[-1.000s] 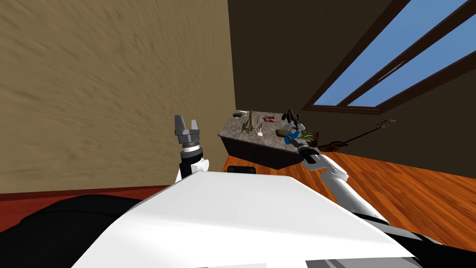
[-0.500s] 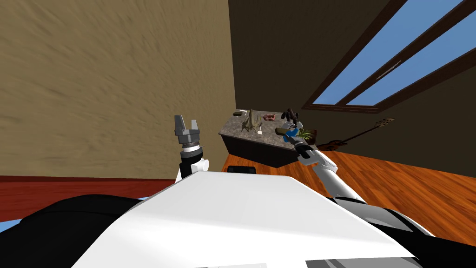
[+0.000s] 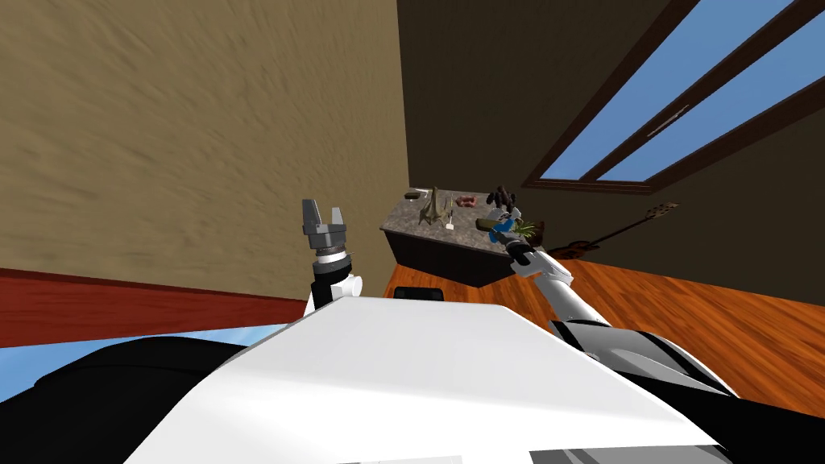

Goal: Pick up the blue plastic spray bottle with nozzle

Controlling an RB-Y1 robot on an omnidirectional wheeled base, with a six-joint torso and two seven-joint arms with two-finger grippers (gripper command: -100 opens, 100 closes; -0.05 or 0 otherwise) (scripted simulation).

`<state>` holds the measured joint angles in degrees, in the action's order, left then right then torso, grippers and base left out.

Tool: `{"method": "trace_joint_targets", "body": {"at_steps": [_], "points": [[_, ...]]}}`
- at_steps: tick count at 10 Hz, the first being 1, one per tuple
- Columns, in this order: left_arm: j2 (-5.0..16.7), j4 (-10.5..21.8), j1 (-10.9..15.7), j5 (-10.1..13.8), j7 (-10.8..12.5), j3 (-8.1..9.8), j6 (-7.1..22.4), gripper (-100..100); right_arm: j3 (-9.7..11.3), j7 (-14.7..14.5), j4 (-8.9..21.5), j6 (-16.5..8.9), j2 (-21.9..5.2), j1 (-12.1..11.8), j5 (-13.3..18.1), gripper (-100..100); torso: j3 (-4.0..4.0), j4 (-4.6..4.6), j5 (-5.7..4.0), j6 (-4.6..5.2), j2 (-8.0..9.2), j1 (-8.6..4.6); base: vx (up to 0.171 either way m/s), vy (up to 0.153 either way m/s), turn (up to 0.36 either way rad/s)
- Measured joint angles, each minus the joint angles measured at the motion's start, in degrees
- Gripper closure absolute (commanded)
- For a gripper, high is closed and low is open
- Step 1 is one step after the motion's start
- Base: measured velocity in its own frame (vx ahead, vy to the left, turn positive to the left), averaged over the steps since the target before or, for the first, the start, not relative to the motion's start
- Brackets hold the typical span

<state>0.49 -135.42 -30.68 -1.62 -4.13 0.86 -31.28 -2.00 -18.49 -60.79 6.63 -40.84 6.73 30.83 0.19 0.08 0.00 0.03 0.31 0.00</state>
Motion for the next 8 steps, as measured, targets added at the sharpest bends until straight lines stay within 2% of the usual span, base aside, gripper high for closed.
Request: {"method": "trace_joint_targets", "body": {"at_steps": [2, 5, 6, 8], "points": [[0.0, 0.0, -0.01, 0.0, 0.0, 0.0, 0.0, 0, -0.02, -0.21, 3.65, 0.51, 0.09, 3.15, 0.09, -100, -0.12, -0.05, 0.0, 0.0, -0.22, 0.04, -0.046, 0.008, 0.005], [0.0, 0.0, 0.0, 0.0, 0.0, 0.0, 0.0, 0, 1.75, -0.78, 9.72, 1.38, 0.16, 8.8, 0.31, -100, -0.04, -0.01, 0.01, 0.01, -0.08, 0.01, -0.058, -0.001, 0.004], [0.0, 0.0, -0.01, 0.0, 0.0, 0.0, 0.0, 0, 1.87, -0.72, 10.91, 1.37, 0.05, 9.89, 0.27, -100, -0.12, -0.04, 0.01, 0.01, -0.21, 0.03, -0.069, 0.001, 0.013], [0.0, 0.0, 0.0, 0.0, 0.0, 0.0, 0.0, 0, 3.4, -1.07, 14.15, 1.98, -0.06, 13.02, 0.37, -100, 0.0, 0.0, 0.0, 0.02, 0.0, 0.03, -0.077, 0.0, 0.004]]}}
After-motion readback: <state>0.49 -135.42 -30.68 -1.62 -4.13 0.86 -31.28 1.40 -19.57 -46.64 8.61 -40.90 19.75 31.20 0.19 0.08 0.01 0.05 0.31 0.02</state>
